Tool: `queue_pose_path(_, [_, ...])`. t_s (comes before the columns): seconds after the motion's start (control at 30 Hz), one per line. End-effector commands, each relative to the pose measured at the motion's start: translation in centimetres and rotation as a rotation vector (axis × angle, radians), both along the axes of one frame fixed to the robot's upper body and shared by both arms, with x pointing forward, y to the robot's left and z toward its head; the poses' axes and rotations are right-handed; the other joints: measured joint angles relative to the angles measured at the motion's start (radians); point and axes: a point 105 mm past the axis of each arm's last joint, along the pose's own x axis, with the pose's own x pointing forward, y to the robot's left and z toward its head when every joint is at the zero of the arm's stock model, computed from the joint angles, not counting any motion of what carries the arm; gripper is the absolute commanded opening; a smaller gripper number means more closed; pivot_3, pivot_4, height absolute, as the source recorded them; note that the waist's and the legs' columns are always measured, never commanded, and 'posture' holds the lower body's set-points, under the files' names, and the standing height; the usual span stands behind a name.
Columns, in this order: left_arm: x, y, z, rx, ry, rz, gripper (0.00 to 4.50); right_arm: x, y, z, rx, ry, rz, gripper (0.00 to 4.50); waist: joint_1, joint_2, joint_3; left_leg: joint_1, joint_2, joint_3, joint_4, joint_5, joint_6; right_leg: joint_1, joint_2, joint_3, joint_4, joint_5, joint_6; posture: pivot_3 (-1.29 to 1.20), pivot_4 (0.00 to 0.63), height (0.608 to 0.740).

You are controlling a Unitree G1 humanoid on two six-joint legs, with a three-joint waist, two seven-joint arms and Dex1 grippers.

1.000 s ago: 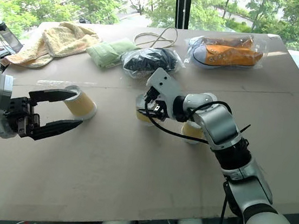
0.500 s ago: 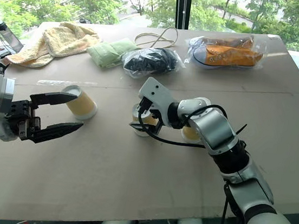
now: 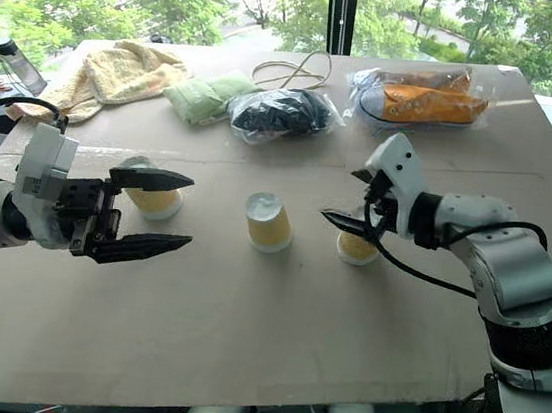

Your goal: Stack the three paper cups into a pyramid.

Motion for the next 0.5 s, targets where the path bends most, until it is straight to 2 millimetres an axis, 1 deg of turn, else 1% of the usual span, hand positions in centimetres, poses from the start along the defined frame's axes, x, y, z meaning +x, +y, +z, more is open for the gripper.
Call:
queue_pose_path(0.03, [0.1, -0.4, 0.2, 0.041, -0.018, -0.044, 4.5, -1.0, -0.8, 0.3, 0.065, -0.085, -0.025, 4.44, -0.003, 0.0, 0.0, 0.001, 0.0, 0.002, 0.0, 0.0, 0.0, 0.0, 0.001, 0.001, 0.001, 0.0, 0.0, 0.0, 0.15, 0.74])
queue_pose_path(0.1, [0.4, -0.4, 0.2, 0.044, -0.016, -0.054, 4.5, -1.5, -1.2, -0.9, 0.075, -0.102, -0.044, 4.44, 0.0, 0.0, 0.0, 0.002, 0.0, 0.001, 0.0, -0.001, 0.001, 0.0, 0.001, 0.001, 0.002, 0.0, 0.0, 0.0, 0.15, 0.74])
queue_pose_path(0.2, [0.8, -0.4, 0.1, 0.055, -0.01, -0.064, 4.5, -1.1, -1.8, -2.7, 0.086, -0.102, -0.114, 4.44, -0.002, 0.0, 0.0, 0.002, 0.0, 0.002, 0.002, -0.001, 0.001, 0.0, 0.002, 0.001, 0.004, 0.0, 0.0, 0.0, 0.15, 0.74])
queue_pose_path(0.3, [1.1, -0.5, 0.3, 0.057, -0.012, -0.072, 4.5, -0.7, -1.7, -3.2, 0.089, -0.112, -0.121, 4.44, -0.001, 0.0, 0.0, 0.004, 0.0, 0.004, 0.004, -0.001, 0.002, 0.002, 0.005, 0.003, 0.006, 0.0, 0.0, 0.0, 0.15, 0.74])
queue_pose_path(0.5, [1.2, -0.5, 0.6, 0.066, -0.018, -0.07, 4.5, -0.3, -1.1, -3.3, 0.109, -0.121, -0.118, 4.44, 0.001, 0.0, 0.0, 0.006, 0.0, 0.003, 0.004, -0.001, 0.002, 0.003, 0.006, 0.002, 0.007, 0.0, 0.0, 0.0, 0.15, 0.74])
